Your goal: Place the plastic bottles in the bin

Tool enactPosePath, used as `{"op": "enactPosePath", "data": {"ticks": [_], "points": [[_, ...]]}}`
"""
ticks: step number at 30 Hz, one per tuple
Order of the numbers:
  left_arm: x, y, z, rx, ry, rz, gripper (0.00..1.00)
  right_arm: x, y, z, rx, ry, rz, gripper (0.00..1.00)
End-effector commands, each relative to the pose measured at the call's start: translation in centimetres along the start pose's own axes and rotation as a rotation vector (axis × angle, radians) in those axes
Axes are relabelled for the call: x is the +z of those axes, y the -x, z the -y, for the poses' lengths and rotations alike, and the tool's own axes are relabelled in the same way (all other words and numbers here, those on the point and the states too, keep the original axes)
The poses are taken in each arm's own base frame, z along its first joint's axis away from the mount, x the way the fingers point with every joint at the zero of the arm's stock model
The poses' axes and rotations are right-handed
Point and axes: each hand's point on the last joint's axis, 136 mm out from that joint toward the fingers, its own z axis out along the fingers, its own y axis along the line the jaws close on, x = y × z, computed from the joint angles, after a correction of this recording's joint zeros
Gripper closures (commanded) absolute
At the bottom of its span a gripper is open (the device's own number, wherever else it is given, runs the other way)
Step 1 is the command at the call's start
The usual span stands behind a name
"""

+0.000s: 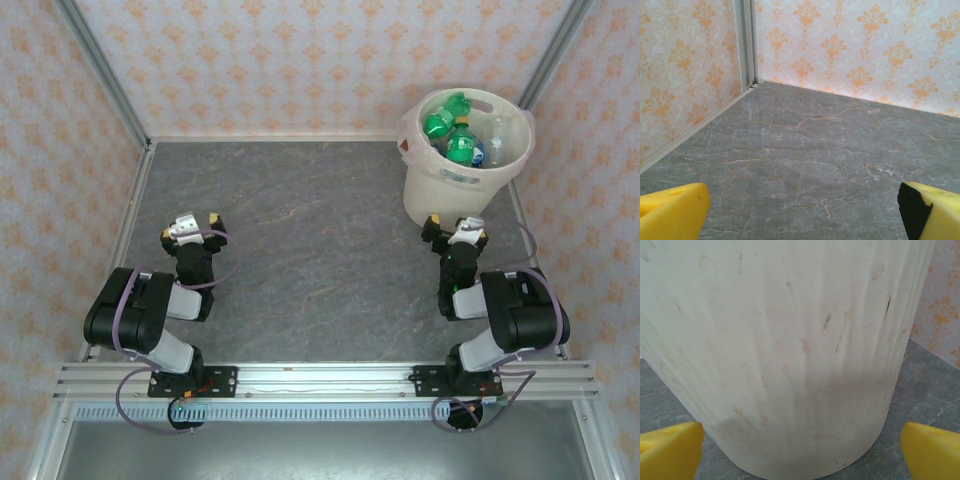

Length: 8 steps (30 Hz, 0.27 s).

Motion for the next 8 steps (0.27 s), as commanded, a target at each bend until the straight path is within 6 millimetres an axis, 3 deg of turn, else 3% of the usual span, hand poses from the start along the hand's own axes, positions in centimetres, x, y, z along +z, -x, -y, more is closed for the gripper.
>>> {"op": "enactPosePath", "data": {"ticks": [1, 8], "points": [[-0.15, 0.64, 0.18, 0.008, -0.02, 0.034, 0.0, 0.33, 0.43, -0.21, -0.002, 0.009, 0.009, 0.0], [-0.14, 0.57, 0.21, 0.008, -0.022, 0.031, 0.0, 0.39, 0.47, -0.2, -0.001, 0.009, 0.009, 0.0]]}}
